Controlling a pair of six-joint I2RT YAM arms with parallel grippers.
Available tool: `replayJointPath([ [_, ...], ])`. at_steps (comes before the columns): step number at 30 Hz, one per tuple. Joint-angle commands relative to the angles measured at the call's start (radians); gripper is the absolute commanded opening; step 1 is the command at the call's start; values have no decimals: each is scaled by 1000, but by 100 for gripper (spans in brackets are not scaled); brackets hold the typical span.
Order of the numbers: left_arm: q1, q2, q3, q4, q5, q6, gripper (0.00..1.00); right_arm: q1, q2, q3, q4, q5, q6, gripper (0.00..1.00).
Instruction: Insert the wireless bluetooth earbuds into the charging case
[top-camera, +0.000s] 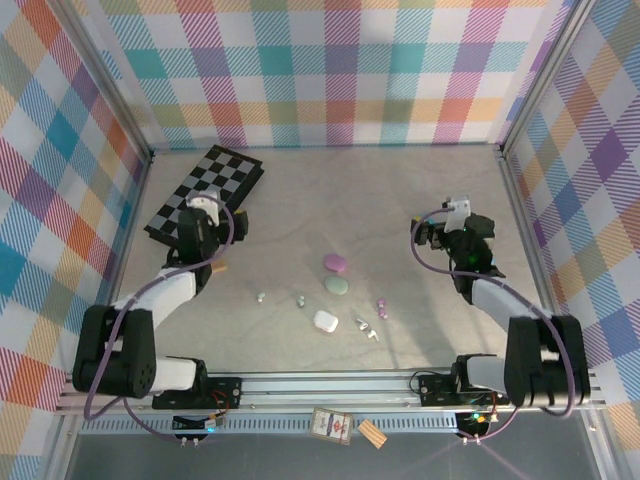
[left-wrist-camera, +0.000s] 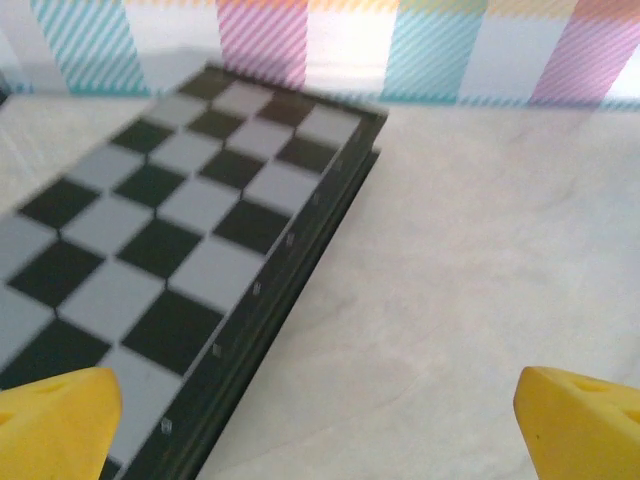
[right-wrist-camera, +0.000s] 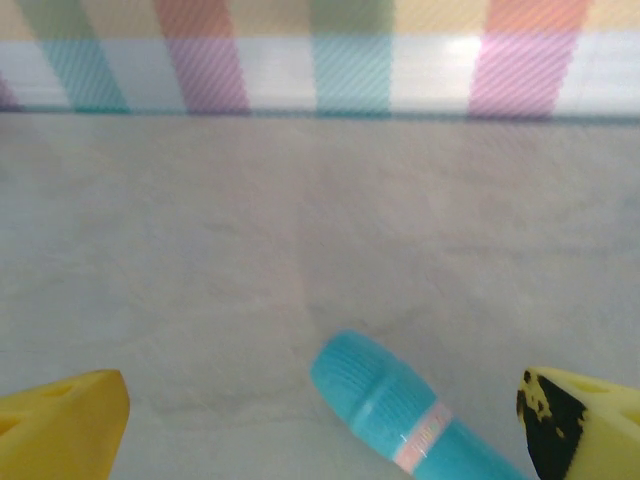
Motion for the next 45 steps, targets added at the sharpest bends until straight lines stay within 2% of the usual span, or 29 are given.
replayJointPath([
  [1,-13,-77,165,-342,25,-19,100,67,-109,58,-208,-82,-96,99],
  [8,-13,-134,438,-798,206,-8,100,234,-286,159,-521,-160,-157,99],
  [14,-16,-201,512,-1007,352,-18,100,472,-333,220,-709,-107,-180,99],
  [20,-23,-300,465,-1105,394,-89,100,761,-259,207,-714,46,-83,99],
  [26,-53,-352,371,-1107,419,-118,100,957,-68,216,-709,201,30,99],
  [34,-81,-327,324,-1092,439,-122,100,1007,174,245,-702,209,67,100],
  [37,-86,-327,314,-1091,429,-123,100,1019,229,243,-687,210,57,94],
  [45,-108,-326,297,-1072,423,-141,100,1036,343,264,-639,200,7,86],
])
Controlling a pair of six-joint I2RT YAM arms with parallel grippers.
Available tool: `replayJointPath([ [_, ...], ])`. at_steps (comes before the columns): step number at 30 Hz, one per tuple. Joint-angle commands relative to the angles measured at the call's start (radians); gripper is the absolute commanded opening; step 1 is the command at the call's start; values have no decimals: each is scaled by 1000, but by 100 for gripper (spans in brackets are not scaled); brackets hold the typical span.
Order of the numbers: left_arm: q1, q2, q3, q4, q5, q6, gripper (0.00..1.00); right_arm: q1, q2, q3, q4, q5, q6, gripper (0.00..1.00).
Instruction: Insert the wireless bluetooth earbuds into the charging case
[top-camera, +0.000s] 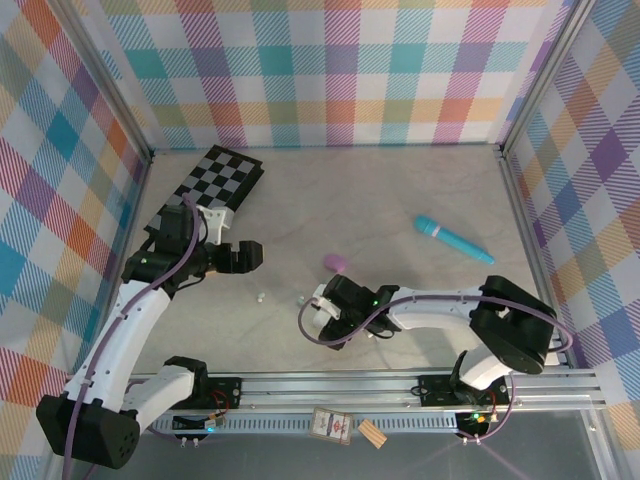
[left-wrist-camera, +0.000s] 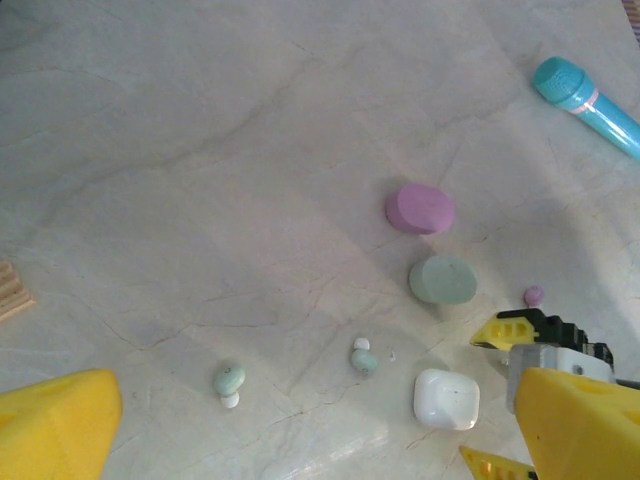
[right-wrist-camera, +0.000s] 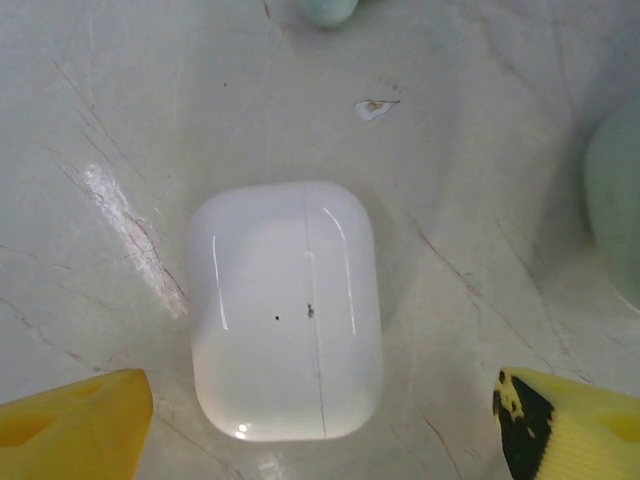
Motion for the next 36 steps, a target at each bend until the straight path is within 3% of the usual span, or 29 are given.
replayJointPath([
  [1,-17,0,-8,5,3,-25,100,10,34,38,36,-15,-39,84],
  [4,-22,16,-1,-15,-6,-27,100,14,62,39,52,-28,-62,72],
  [17,-46,34,7,-19,-8,-51,100,15,7,12,44,-23,-131,40],
  [24,-78,48,31,18,91,-108,100,15,-131,9,64,1,-198,37],
  [28,-115,79,51,24,244,-149,100,6,-208,43,56,20,-265,38],
  [32,-171,106,70,44,345,-224,96,-16,-262,82,44,12,-303,38],
  [36,-245,98,54,96,372,-270,89,-30,-305,109,53,-9,-319,38],
])
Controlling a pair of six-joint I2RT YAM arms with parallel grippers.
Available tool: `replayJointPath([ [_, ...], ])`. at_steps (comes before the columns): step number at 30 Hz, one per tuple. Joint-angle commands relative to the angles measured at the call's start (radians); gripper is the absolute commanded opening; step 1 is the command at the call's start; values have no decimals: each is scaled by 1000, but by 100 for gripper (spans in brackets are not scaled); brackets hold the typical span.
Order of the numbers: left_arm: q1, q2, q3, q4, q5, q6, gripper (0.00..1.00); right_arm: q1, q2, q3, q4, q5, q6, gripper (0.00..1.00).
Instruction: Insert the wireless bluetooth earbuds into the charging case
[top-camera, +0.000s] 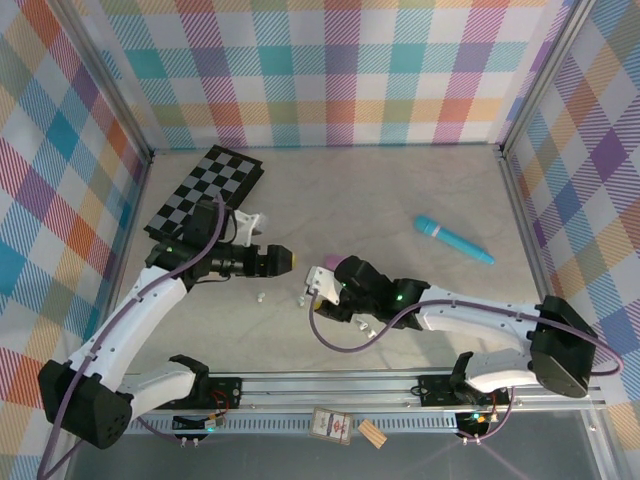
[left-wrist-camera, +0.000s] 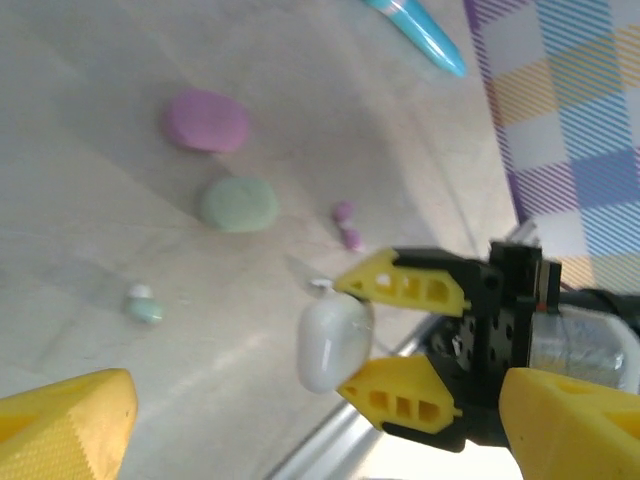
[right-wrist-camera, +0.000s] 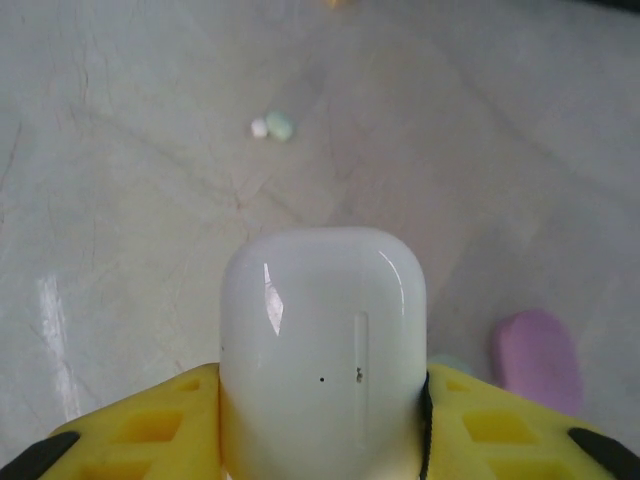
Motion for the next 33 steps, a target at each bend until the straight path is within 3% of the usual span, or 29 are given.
replayJointPath([
  [1,-48,-10,9,66,92,-80,84,-12,-45,46,11,-21,-44,38],
  [5,-102,-2,-16,133,113,-130,75,-18,-69,64,19,-33,-54,38],
  [13,-157,17,-50,210,113,-200,67,-27,-79,56,87,-51,-41,38],
  [17,-157,23,-52,174,71,-182,67,-27,-81,53,119,-58,-28,38],
  [21,-156,28,-54,168,39,-185,76,-29,-89,46,140,-55,-23,38],
  [24,-157,24,-57,164,16,-177,76,-30,-97,36,150,-44,-16,38],
  [29,-157,34,-51,119,-43,-151,61,-43,-129,-1,176,-33,21,37],
  [33,-156,44,-53,148,-27,-162,62,-50,-154,-19,165,-37,29,37],
])
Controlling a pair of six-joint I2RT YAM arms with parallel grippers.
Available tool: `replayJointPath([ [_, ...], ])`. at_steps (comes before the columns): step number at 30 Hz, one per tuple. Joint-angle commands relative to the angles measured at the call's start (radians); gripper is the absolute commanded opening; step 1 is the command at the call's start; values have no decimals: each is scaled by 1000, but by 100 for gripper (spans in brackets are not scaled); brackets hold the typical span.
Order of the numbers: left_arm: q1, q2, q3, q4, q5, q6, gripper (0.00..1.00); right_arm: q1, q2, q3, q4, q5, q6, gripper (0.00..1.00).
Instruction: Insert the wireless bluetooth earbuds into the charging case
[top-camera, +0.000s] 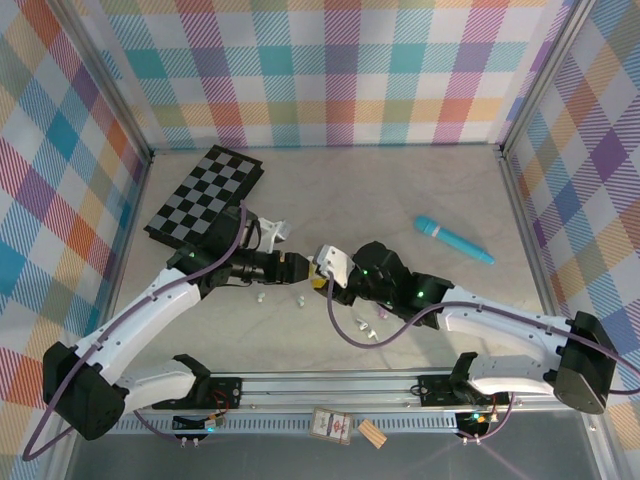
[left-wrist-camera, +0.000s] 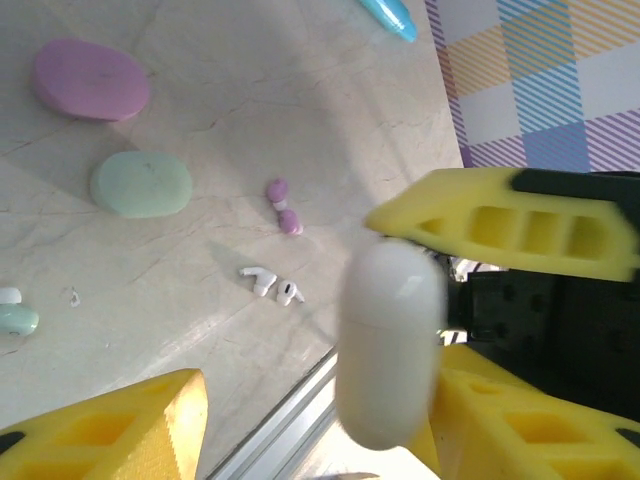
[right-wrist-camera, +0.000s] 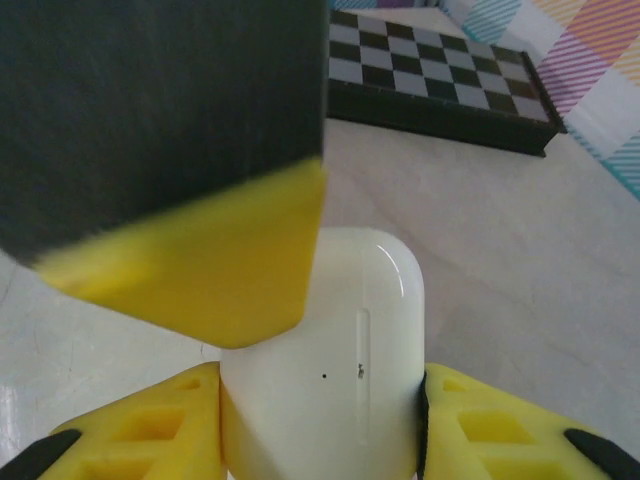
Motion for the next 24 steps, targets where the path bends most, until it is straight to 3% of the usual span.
replayJointPath([
  [1,-6,10,-8,9,12,-8,63,-6,-33,-20,53,-22,28,37],
  [5,-6,35,-7,60,72,-37,59,-8,-35,-14,55,-40,22,37],
  [9,-7,47,-7,74,114,-44,47,-9,-31,-13,66,-40,17,37],
  [16,-8,29,-16,117,154,-46,15,-12,-34,-13,61,-38,25,39],
  [19,-7,2,-23,133,141,-9,14,-23,-51,4,25,-115,26,55],
  [22,-7,-46,-45,173,135,74,13,-61,-80,41,-78,-292,22,78],
  [24,-7,-93,-77,230,137,149,14,-108,-110,47,-119,-415,39,86],
])
